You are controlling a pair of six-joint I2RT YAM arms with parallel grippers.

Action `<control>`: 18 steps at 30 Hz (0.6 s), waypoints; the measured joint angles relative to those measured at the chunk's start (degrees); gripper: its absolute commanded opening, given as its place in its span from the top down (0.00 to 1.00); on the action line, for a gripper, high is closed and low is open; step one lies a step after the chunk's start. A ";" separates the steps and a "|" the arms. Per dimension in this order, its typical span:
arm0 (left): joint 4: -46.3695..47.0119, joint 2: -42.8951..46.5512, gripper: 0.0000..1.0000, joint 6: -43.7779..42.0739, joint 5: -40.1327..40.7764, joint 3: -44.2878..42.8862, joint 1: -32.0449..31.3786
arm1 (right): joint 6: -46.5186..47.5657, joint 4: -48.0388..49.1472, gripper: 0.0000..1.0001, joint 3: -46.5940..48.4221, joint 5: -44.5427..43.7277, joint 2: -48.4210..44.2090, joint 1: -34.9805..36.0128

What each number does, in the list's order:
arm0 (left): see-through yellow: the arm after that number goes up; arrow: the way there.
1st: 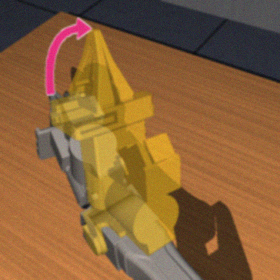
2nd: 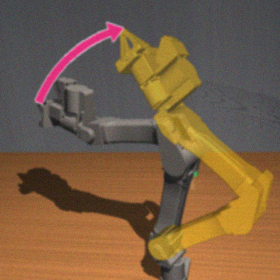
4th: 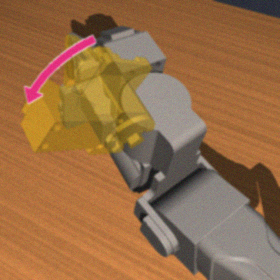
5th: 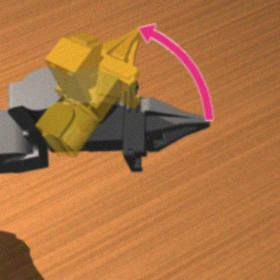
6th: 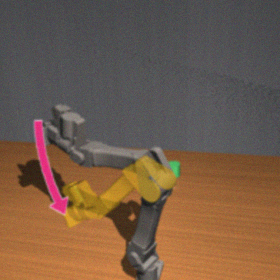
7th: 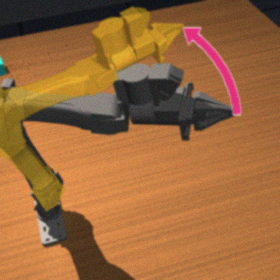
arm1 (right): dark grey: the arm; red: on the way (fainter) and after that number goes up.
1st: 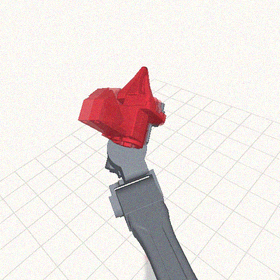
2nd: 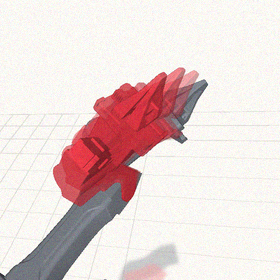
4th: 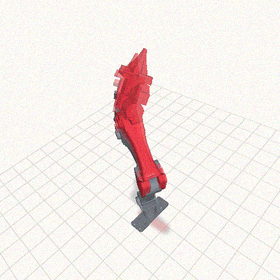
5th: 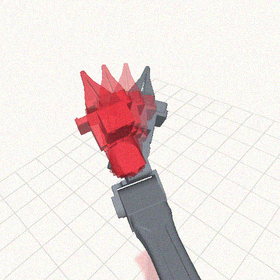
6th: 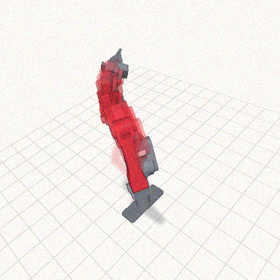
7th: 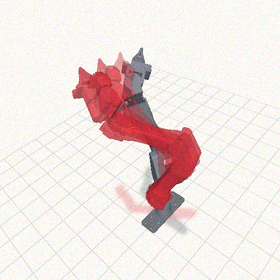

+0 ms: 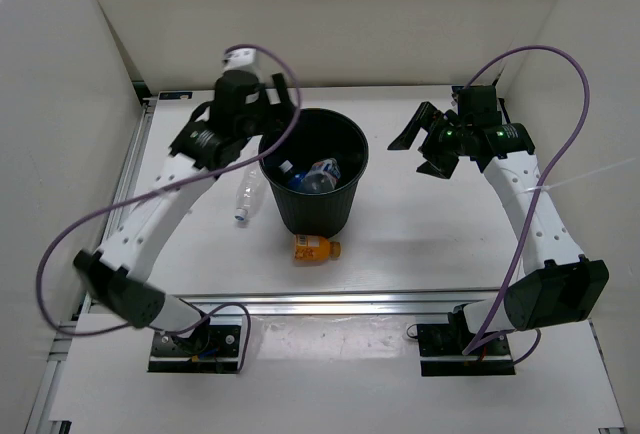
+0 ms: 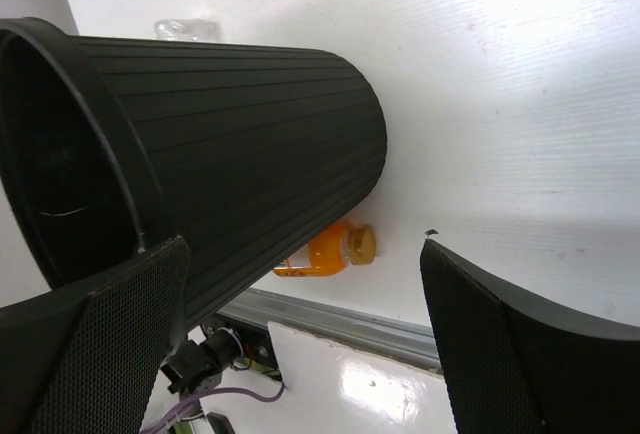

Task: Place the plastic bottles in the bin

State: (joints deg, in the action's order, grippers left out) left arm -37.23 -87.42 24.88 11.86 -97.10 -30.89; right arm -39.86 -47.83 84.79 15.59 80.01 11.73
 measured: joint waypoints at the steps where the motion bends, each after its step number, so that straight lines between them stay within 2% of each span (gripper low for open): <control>1: 0.74 3.65 0.00 1.29 4.11 2.62 0.46 | 0.07 -0.09 0.00 -0.37 -0.04 0.00 0.00; 4: 1.95 14.21 0.00 4.85 14.82 11.39 3.61 | 0.26 -0.11 0.00 -0.70 -0.04 0.00 0.00; 7: 1.64 18.25 0.00 6.38 17.46 17.75 9.53 | 0.46 -0.07 0.00 -0.70 -0.04 0.07 0.00; 11: 2.16 8.85 0.00 4.63 11.93 19.34 14.84 | 0.63 -0.02 0.00 -0.66 0.07 0.81 0.00; 15: 1.97 -4.63 0.00 2.95 8.37 20.02 15.61 | 0.57 0.15 0.00 -0.52 1.25 2.75 0.00; 18: 1.81 -9.84 0.00 2.60 7.58 20.63 15.78 | 0.44 0.22 0.00 0.63 2.27 4.74 0.00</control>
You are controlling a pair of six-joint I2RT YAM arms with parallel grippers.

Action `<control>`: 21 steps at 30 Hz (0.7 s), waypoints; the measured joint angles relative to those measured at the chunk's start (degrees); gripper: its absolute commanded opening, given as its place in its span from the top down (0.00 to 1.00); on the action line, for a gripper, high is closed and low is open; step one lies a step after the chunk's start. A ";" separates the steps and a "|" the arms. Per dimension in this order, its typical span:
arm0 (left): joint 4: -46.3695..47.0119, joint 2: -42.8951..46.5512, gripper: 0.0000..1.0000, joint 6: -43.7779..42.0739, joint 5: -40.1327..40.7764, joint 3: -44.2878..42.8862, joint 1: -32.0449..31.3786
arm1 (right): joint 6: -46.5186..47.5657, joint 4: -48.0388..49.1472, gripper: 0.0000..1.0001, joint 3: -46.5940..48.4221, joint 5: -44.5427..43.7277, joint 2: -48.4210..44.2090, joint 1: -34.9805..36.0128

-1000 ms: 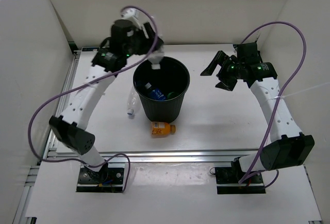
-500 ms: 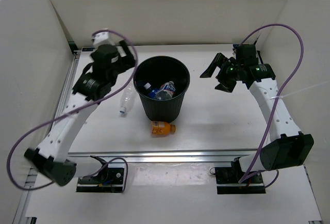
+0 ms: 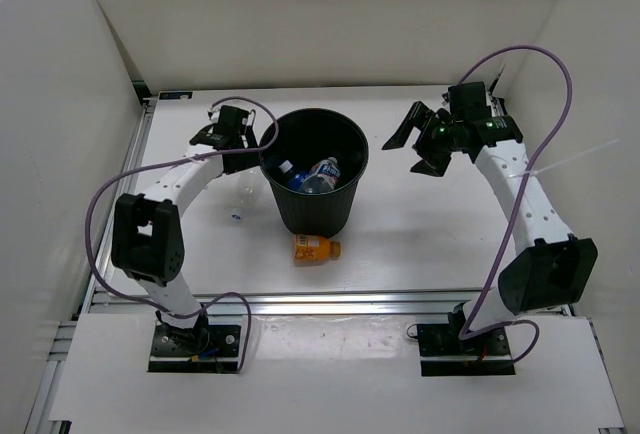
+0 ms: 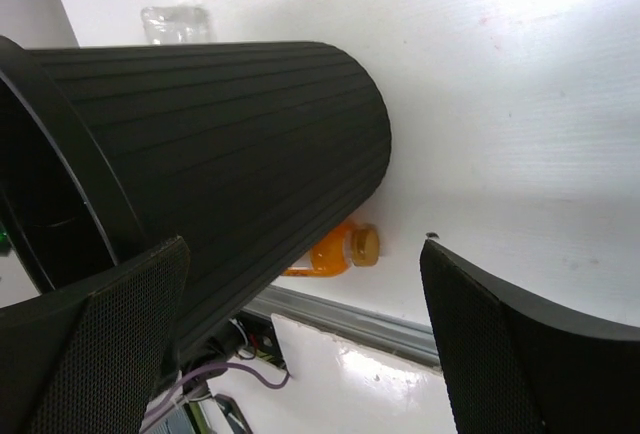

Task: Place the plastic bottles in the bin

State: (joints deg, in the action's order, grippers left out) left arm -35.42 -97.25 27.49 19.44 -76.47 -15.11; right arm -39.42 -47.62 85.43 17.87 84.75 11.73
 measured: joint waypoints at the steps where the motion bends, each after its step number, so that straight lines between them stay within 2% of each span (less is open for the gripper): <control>1: 0.07 -0.81 0.00 -0.04 -0.44 0.02 0.02 | -0.02 0.04 0.00 0.61 0.28 0.70 0.00; 9: 4.61 -4.66 0.00 1.38 -4.74 1.11 0.15 | 0.31 1.16 0.00 4.39 0.98 2.32 0.00; 20: 9.18 -10.23 0.00 4.61 -15.39 4.22 0.28 | 1.03 1.42 0.00 5.66 1.57 4.26 0.00; 21: 9.66 -10.23 0.03 4.81 -15.89 4.66 0.28 | 1.05 1.42 0.00 5.66 1.60 4.35 -0.09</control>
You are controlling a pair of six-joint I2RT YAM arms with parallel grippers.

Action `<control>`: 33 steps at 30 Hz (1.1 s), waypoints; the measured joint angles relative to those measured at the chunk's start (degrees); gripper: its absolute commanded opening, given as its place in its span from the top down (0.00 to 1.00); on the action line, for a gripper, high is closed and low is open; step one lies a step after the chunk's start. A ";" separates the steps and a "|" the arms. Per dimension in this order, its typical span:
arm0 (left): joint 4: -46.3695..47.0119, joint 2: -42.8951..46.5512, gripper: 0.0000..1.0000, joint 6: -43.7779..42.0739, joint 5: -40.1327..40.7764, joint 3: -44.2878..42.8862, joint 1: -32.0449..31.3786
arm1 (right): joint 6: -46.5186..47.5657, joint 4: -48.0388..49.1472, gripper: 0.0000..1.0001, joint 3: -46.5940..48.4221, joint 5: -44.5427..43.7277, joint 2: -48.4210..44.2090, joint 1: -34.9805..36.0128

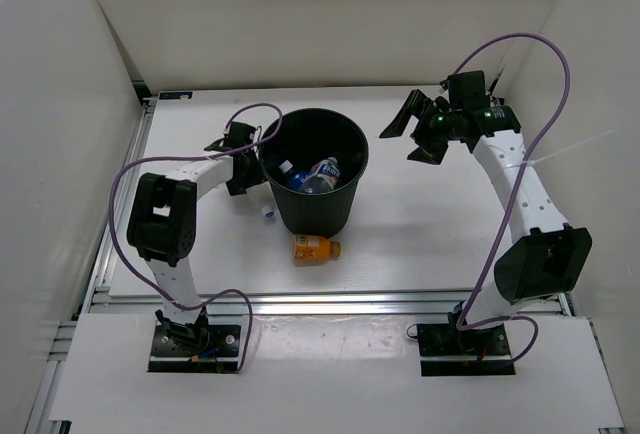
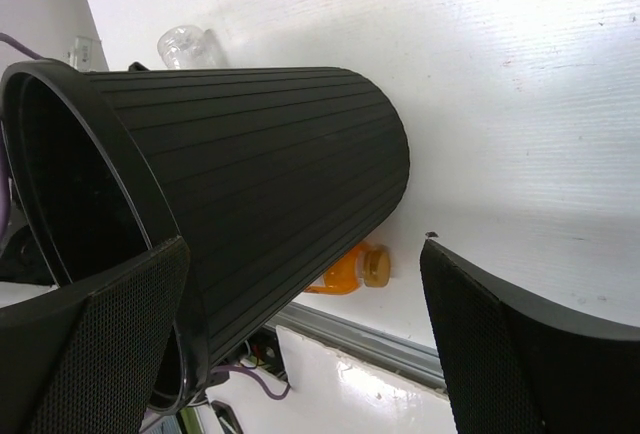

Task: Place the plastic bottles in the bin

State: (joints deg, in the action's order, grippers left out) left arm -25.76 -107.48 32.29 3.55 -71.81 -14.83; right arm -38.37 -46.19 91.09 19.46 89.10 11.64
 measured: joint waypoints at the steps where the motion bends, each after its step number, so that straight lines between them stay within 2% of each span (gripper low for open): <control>1: 0.26 0.00 0.05 0.28 -0.24 0.37 0.00 | 0.00 0.00 0.00 0.00 0.02 0.00 -0.07; 2: 0.66 0.00 0.12 0.57 -0.63 0.85 0.09 | -0.02 0.00 0.00 0.00 0.07 0.02 -0.26; 3: 0.94 0.07 0.30 0.90 -0.85 1.46 0.28 | -0.04 0.02 0.00 0.00 0.09 0.02 -0.46; 5: 1.73 0.59 0.43 1.81 -1.05 2.84 0.59 | -0.04 0.02 0.00 0.00 0.09 0.11 -0.96; 6: 2.08 1.40 0.46 1.99 -0.72 3.34 0.74 | -0.09 0.02 0.00 0.00 0.11 0.20 -1.16; 11: -0.04 5.84 0.46 2.05 3.67 6.16 1.53 | -0.31 0.09 0.00 0.00 0.55 0.46 -1.51; 15: -4.17 10.95 0.46 1.66 9.49 5.11 1.68 | -0.70 0.13 0.00 -0.02 1.42 0.55 -1.46; 19: -8.57 15.87 0.46 1.46 14.86 -3.67 1.79 | -1.49 0.61 0.00 -0.26 2.58 0.55 -1.46; 26: -8.96 23.12 0.46 3.67 15.34 -21.09 0.94 | -2.03 1.33 0.00 -3.23 3.48 0.39 -1.46; 31: -8.57 21.57 0.46 1.05 14.05 -32.09 -7.52 | -2.08 1.38 0.00 -5.11 3.45 -1.53 -1.46; 33: -8.48 20.46 0.44 -0.46 12.94 -33.83 -11.61 | -2.12 1.36 0.00 -5.77 3.41 -2.67 -1.46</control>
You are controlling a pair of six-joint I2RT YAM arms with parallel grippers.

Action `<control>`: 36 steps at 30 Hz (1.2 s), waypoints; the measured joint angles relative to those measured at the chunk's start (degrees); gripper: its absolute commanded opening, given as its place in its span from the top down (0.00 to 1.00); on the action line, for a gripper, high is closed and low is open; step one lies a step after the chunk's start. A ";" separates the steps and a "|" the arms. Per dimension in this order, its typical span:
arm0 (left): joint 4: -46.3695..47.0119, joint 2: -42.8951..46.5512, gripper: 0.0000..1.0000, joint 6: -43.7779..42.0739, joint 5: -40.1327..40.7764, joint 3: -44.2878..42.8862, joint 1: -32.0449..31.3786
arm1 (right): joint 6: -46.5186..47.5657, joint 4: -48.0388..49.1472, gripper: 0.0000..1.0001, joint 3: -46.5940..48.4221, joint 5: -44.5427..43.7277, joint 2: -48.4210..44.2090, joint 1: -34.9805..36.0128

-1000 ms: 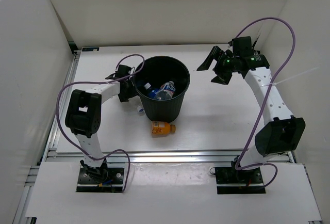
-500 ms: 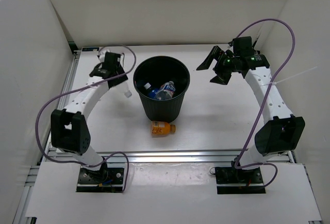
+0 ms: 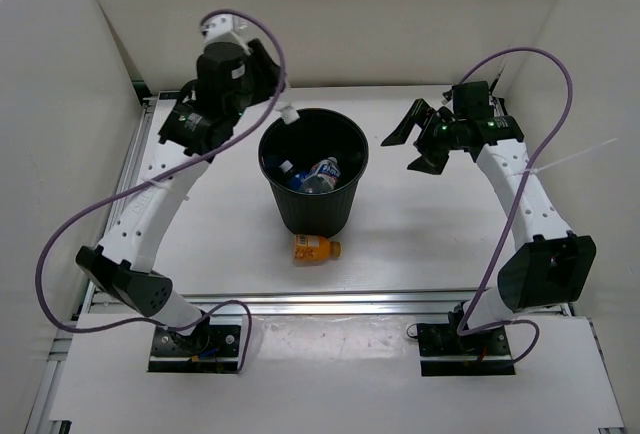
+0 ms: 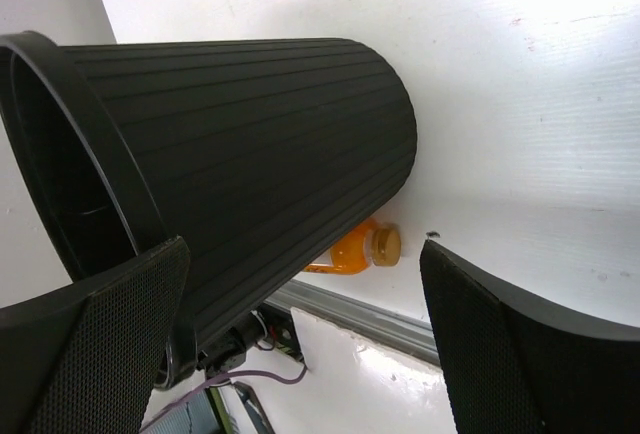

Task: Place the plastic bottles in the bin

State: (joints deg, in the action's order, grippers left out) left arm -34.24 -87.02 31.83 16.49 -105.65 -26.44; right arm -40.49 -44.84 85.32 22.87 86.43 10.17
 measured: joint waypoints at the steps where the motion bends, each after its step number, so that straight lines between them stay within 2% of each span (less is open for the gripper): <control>1: -0.04 -0.61 0.42 -0.83 -0.76 -0.31 -1.99 | 0.00 0.04 0.00 -0.26 -0.02 -0.52 0.00; 3: 0.02 -1.79 0.23 -2.58 -1.99 0.00 -5.84 | 0.04 0.11 0.00 -0.92 -0.15 -1.51 0.00; 6: -0.02 -2.56 0.00 -4.35 -4.28 3.72 -9.57 | 0.11 0.04 0.00 -1.51 -0.24 -2.36 -0.04; 10: -2.08 -1.42 0.00 -4.55 -3.87 11.47 -10.60 | 0.39 -0.04 0.00 -1.70 -0.28 -2.99 -0.22; 13: -2.82 2.84 0.00 -4.57 1.40 16.15 -9.79 | 0.90 -0.13 0.00 -3.08 -0.50 -5.01 -0.37; 16: -2.95 12.50 0.00 -3.30 9.75 21.49 -6.99 | 2.89 0.00 0.00 -4.37 -1.29 -8.31 0.44; 19: -2.47 25.16 0.00 -1.57 17.59 27.82 -2.69 | 6.10 0.39 0.00 -4.52 -3.37 -12.39 4.44; 23: -5.42 35.71 0.00 0.44 22.97 31.65 1.77 | 12.00 0.94 0.00 -0.81 -6.49 -15.98 13.09; 28: -15.65 35.43 0.00 5.33 26.56 32.96 5.92 | 21.03 1.77 0.00 5.68 -12.09 -16.33 26.75; 36: -29.88 33.68 0.00 9.68 26.34 37.44 9.55 | 35.89 5.99 0.00 -8.24 -20.85 -24.11 52.94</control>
State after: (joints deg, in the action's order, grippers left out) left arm -64.12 -53.34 41.52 42.83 -68.20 -16.88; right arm -4.60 -38.85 77.08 2.02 62.33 63.11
